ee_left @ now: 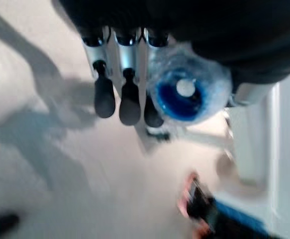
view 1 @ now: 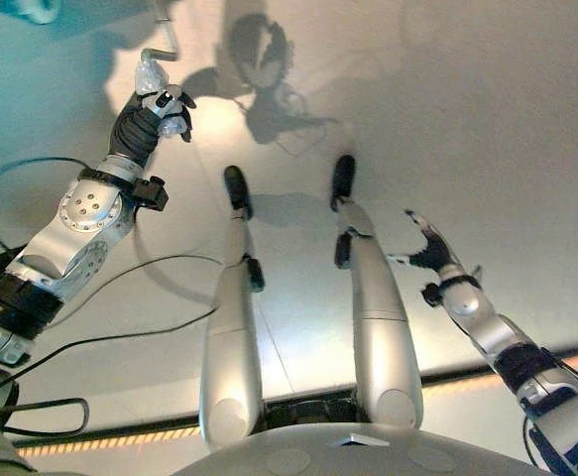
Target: Raise the hospital bed
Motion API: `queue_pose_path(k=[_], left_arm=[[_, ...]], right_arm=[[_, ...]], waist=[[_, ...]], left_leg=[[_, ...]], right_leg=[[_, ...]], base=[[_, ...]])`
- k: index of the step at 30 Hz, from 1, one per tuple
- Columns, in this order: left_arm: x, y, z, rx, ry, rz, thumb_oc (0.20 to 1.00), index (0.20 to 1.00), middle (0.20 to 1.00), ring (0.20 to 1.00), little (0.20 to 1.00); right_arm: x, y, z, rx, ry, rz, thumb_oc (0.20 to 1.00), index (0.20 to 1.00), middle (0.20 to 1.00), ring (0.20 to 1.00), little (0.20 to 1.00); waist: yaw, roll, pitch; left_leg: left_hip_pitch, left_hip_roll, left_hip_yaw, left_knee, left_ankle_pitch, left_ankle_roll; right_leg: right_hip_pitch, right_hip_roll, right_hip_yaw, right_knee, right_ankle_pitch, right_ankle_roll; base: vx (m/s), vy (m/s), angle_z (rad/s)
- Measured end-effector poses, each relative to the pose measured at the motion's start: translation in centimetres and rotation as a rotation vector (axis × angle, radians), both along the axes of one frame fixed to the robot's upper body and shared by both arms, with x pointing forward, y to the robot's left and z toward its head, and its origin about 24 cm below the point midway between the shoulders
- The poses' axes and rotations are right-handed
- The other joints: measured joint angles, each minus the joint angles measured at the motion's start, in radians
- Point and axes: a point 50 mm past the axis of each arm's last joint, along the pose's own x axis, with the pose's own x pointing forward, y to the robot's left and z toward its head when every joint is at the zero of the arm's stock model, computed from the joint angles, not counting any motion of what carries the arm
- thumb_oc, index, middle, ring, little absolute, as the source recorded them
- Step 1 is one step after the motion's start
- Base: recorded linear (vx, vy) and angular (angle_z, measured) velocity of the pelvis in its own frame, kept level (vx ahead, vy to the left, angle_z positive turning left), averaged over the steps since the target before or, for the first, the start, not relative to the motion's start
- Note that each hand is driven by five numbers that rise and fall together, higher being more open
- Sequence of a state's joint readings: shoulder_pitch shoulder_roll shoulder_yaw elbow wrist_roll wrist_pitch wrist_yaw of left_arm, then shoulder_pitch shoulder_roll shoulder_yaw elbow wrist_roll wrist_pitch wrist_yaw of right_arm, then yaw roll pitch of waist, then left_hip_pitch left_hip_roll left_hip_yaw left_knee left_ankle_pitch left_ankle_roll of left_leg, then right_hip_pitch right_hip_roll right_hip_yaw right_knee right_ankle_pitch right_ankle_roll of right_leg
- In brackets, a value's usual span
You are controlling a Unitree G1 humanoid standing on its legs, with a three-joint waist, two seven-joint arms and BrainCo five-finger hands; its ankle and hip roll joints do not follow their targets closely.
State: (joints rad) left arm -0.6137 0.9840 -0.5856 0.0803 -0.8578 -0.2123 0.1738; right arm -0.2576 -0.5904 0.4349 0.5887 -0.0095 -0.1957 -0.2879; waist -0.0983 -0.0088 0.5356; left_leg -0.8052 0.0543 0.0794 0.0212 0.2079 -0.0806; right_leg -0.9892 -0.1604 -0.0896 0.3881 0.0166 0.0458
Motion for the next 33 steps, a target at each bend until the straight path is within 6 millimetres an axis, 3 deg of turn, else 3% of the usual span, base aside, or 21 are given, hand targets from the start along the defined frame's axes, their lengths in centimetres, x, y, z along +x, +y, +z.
queue_pose_path(k=[1,2,3,4,8,19,28,33], left_arm=[[-0.5,0.6,-0.1,-0.057,0.0,0.018,0.2,0.2,0.2,0.2,0.2],[-1.8,2.2,-0.3,-0.114,-0.014,0.051,0.2,0.2,0.2,0.2,0.2],[-2.6,4.5,-1.0,-0.109,0.016,0.127,0.2,0.2,0.2,0.2,0.2],[-2.7,5.2,-0.5,-0.052,0.018,0.131,0.2,0.2,0.2,0.2,0.2],[-2.8,5.4,-0.2,-0.023,0.023,0.116,0.2,0.2,0.2,0.2,0.2],[-2.6,5.8,-0.2,-0.04,0.015,0.115,0.2,0.2,0.2,0.2,0.2],[0.0,6.6,-1.6,-0.034,-0.062,0.274,0.2,0.2,0.2,0.2,0.2],[2.4,6.9,-0.6,0.038,-0.071,0.351,0.2,0.2,0.2,0.2,0.2]], right_arm=[[0.5,0.5,0.5,0.017,-0.018,0.018,1.0,1.0,1.0,1.0,1.0],[0.7,1.2,0.8,0.03,-0.034,0.046,1.0,1.0,1.0,1.0,1.0],[0.1,1.2,0.5,0.044,-0.031,0.053,1.0,1.0,1.0,1.0,1.0],[-0.4,0.7,-0.2,0.039,0.001,0.038,1.0,1.0,1.0,1.0,1.0],[-0.7,0.4,-0.8,0.038,0.033,0.026,1.0,1.0,1.0,1.0,1.0],[-0.3,1.1,-0.3,0.049,0.013,0.059,1.0,1.0,1.0,1.0,1.0],[0.2,0.4,0.4,0.052,-0.011,0.031,1.0,1.0,1.0,1.0,1.0],[0.5,-0.1,0.6,0.04,-0.009,0.022,1.0,1.0,1.0,1.0,1.0]], waist=[[-0.001,-0.002,0.004],[-0.037,0.001,0.004],[-0.041,0.001,0.004],[-0.032,0.001,0.004],[-0.027,0.003,0.005],[-0.021,0.004,0.005],[0.008,0.012,0.002],[0.021,0.008,0.0]], left_leg=[[-0.005,-0.009,-0.007,0.007,-0.007,0.001],[-0.018,-0.002,-0.015,0.025,-0.014,0.001],[-0.024,0.0,-0.032,0.037,-0.016,-0.002],[-0.026,0.003,-0.037,0.043,-0.021,-0.008],[-0.037,0.012,-0.057,0.06,-0.027,-0.015],[-0.051,0.022,-0.085,0.082,-0.037,-0.026],[-0.094,0.034,-0.1,0.115,-0.047,-0.031],[-0.152,0.042,-0.124,0.137,-0.046,-0.032]], right_leg=[[0.002,-0.015,-0.014,0.008,-0.003,0.0],[0.0,-0.021,-0.038,0.01,-0.004,-0.002],[0.004,-0.016,-0.036,0.01,-0.006,-0.006],[0.011,-0.01,-0.038,0.009,-0.009,-0.006],[0.018,-0.001,-0.044,0.005,-0.012,-0.006],[0.027,0.006,-0.071,0.004,-0.019,-0.015],[0.019,0.019,-0.087,-0.01,-0.012,-0.026],[-0.003,0.028,-0.114,-0.031,0.001,-0.03]], base=[[0.06,0.121,0.07],[0.02,0.05,0.08],[0.01,0.029,0.11],[0.02,0.051,0.09],[0.01,0.047,0.04],[0.02,0.055,0.02],[0.01,0.077,0.02],[0.01,0.045,0.06]])
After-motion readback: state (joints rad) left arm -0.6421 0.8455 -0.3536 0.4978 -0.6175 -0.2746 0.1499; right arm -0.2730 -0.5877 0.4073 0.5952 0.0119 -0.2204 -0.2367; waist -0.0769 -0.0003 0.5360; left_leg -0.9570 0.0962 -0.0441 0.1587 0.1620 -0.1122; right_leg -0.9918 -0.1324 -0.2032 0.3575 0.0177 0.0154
